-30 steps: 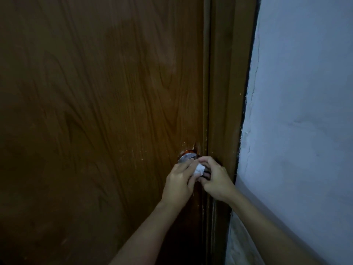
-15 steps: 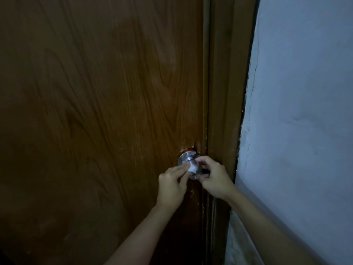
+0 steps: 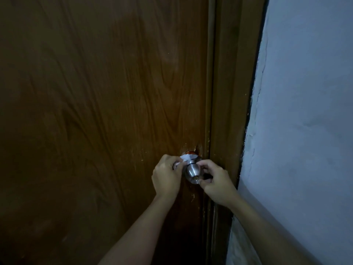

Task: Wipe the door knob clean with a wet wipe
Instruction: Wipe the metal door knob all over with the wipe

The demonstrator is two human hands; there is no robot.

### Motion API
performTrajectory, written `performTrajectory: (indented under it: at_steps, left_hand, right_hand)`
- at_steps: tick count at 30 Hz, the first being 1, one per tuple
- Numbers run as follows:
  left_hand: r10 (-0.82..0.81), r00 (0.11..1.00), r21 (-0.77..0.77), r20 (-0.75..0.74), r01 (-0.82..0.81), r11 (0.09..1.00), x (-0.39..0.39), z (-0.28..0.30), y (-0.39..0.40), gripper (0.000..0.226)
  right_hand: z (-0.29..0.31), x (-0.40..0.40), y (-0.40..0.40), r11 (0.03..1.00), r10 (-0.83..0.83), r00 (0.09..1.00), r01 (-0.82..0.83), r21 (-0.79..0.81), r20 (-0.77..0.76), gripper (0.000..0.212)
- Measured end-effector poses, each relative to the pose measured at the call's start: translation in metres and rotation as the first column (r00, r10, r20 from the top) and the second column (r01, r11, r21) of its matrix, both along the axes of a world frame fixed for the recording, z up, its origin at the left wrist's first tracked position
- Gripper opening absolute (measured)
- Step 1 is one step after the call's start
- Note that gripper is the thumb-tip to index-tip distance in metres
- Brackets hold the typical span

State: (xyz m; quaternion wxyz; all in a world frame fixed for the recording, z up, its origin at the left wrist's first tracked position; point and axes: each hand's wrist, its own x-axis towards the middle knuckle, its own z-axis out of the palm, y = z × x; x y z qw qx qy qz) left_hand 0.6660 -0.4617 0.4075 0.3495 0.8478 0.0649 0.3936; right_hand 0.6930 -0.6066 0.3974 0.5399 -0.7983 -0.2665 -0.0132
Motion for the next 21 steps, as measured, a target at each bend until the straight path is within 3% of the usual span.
performTrajectory:
  at_steps: [4, 10, 16, 21]
  left_hand:
    - [-0.021, 0.997, 0.075, -0.080, 0.027, 0.997, -0.003, -0.017, 0.007, 0.009]
    - [-0.076, 0.997, 0.070, 0.026, 0.074, 0.995, 0.004, 0.001, 0.009, 0.009]
    - [-0.069, 0.995, 0.131, -0.079, 0.079, 0.988, -0.001, -0.010, 0.012, 0.004]
    - [-0.074, 0.996, 0.154, -0.052, 0.081, 0.985, 0.003, -0.001, 0.015, 0.007]
  right_hand:
    - [0.000, 0.000, 0.000, 1.000, -0.020, 1.000, 0.020, 0.004, 0.008, 0.042]
    - [0.002, 0.000, 0.000, 1.000, -0.008, 1.000, 0.008, 0.025, -0.012, 0.039]
    - [0.001, 0.000, 0.001, 1.000, -0.021, 1.000, 0.021, 0.009, -0.016, 0.040]
    - [0.001, 0.001, -0.001, 0.999, -0.029, 0.999, 0.029, -0.015, -0.039, 0.043]
